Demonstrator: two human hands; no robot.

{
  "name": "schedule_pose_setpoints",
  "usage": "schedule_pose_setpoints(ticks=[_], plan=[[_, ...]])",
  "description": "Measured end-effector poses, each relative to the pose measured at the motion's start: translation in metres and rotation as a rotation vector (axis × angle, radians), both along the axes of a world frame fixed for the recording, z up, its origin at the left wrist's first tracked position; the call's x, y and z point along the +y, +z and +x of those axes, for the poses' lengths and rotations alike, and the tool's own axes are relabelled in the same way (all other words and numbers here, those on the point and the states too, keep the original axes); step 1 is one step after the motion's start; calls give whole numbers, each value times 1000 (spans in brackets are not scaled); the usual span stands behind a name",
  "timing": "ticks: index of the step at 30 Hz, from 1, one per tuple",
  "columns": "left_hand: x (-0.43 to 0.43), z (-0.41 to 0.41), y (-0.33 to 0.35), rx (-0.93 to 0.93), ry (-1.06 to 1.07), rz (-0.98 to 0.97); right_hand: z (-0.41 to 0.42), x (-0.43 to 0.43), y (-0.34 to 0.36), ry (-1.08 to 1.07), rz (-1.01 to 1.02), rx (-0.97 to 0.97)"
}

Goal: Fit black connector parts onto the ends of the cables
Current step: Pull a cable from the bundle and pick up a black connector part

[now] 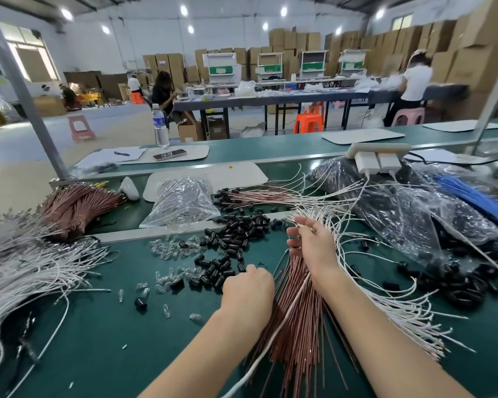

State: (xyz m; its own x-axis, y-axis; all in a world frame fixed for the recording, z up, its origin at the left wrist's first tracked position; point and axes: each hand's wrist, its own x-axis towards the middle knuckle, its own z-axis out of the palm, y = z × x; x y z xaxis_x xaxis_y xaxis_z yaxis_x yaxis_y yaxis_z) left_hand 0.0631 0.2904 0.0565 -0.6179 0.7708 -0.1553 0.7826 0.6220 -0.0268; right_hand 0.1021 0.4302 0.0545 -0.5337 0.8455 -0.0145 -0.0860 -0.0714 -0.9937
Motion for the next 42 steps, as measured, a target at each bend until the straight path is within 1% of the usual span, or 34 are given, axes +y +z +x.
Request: schedule_pose_setpoints(ticks=[2, 4, 5, 7, 9, 10, 13, 14, 16, 19, 21, 23, 26, 30, 35, 42], plan=[[-1, 1, 2, 0, -8, 21, 0, -2, -2, -12, 30, -19], [-4, -5, 3, -42, 34, 146, -1, -3, -4, -36, 67, -30], [-8, -12, 3, -87, 63, 228, 0, -4, -5, -54, 97, -39], [-18, -31, 6, -262, 114, 414, 0, -5, -6, -87, 181, -68], [-32, -52, 9, -484, 189, 685, 0, -6, -8, -65, 305, -121], [-39, -62, 10, -593, 253, 861, -2, -7, -10, -13, 376, -159], [-55, -86, 7, -999, 475, 1430, -14, -20, -16, 250, 585, -345], [-58, -90, 5, -1127, 522, 1586, -19, -26, -17, 315, 655, -420], [-61, -93, -2, -1292, 577, 1788, -27, -38, -20, 381, 774, -542], [-64, -95, -13, -1419, 601, 1946, -33, -50, -24, 406, 887, -673], [-66, -98, -17, -1485, 625, 2031, -33, -51, -29, 429, 924, -691], [-68, -103, -17, -1512, 640, 2074, -28, -48, -33, 464, 928, -661], [-67, -106, -19, -1498, 628, 2045, -20, -43, -37, 505, 914, -605], [-65, -105, -25, -1453, 596, 1983, -13, -34, -41, 545, 889, -584], [-61, -104, -27, -1423, 566, 1942, -14, -32, -41, 524, 931, -554], [-63, -103, -28, -1407, 532, 1945, -9, -31, -37, 372, 779, -340]])
